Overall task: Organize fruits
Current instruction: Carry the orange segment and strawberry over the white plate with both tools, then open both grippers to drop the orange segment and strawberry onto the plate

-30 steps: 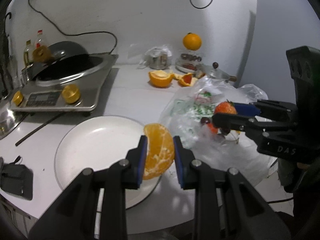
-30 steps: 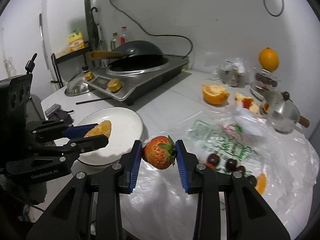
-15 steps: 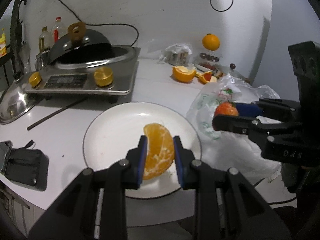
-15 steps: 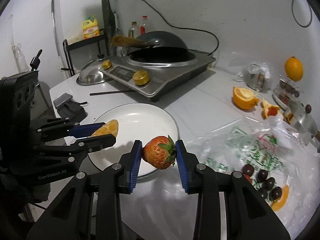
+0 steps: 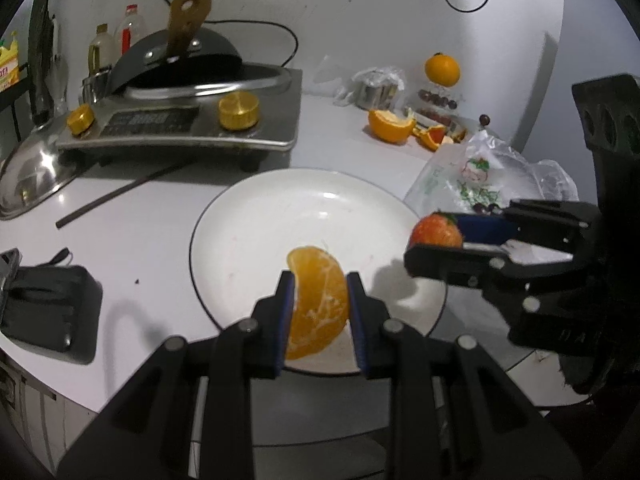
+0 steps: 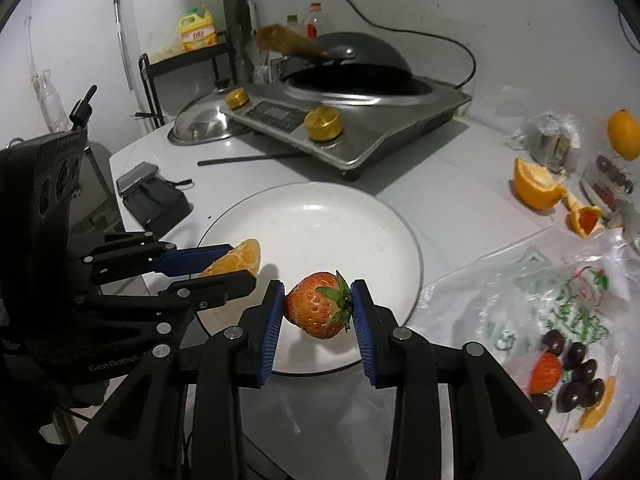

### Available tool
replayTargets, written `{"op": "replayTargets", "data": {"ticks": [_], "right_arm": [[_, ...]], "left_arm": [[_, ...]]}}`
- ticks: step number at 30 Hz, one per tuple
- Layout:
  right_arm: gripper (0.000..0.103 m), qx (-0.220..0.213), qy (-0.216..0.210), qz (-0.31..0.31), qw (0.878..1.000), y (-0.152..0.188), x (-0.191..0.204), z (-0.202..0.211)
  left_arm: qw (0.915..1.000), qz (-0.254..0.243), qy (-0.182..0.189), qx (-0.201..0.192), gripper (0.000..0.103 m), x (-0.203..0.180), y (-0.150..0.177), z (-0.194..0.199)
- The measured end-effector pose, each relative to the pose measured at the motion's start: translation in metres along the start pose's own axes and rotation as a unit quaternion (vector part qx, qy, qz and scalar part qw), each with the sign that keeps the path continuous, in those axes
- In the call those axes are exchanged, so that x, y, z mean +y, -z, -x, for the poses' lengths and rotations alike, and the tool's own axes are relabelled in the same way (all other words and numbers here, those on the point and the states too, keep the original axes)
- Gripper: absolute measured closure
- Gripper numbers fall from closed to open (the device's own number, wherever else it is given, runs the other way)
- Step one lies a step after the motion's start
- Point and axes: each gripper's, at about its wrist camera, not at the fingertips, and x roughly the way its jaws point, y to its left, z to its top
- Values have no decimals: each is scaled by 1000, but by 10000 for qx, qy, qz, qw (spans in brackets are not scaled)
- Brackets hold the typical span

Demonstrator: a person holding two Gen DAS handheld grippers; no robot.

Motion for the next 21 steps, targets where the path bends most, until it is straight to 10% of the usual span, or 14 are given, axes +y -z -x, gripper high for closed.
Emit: {"op": "replayTargets", "data": {"ticks": [21], "right_arm": [[67,299,-194,-275,9990,8,-4,-28]], "left_arm": [[9998,76,-54,151,72,3,0,-7]]}}
